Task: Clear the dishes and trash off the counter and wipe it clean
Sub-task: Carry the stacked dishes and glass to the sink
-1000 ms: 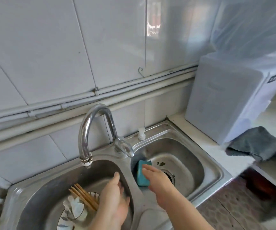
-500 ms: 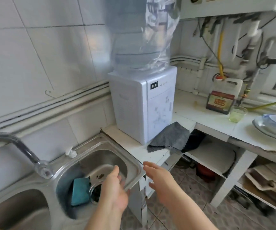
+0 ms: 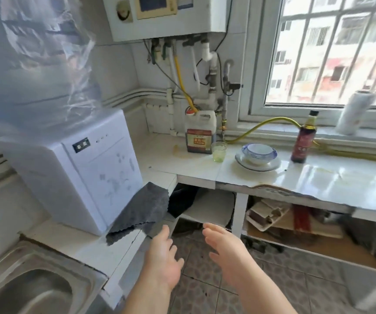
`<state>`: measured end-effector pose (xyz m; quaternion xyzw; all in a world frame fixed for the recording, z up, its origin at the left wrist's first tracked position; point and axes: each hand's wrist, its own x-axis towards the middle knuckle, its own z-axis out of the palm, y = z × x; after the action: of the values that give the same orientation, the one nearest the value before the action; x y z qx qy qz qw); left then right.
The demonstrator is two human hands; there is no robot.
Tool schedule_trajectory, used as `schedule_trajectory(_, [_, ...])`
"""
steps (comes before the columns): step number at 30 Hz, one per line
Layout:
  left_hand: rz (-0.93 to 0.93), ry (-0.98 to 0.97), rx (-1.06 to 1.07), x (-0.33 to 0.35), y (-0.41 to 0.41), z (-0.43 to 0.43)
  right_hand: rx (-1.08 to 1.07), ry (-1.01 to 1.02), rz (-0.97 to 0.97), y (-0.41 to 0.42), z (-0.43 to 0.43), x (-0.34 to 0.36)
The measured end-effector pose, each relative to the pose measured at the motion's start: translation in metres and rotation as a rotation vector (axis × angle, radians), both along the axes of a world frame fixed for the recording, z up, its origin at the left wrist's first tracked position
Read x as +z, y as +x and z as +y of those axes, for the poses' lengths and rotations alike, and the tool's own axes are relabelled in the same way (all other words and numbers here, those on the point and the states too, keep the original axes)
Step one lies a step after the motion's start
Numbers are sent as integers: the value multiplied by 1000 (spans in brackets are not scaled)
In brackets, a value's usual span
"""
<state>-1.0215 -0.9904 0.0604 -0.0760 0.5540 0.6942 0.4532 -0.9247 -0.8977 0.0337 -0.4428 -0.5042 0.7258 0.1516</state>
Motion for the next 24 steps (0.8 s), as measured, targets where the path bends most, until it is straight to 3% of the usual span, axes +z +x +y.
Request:
schedule_trajectory(12, [-54,58,-253,-2,-48,185,-328,8,55,-14,165,8])
schedule_trajectory(24, [171,-34,-331,14,-104,346,-545,-33,73,-22,299,13])
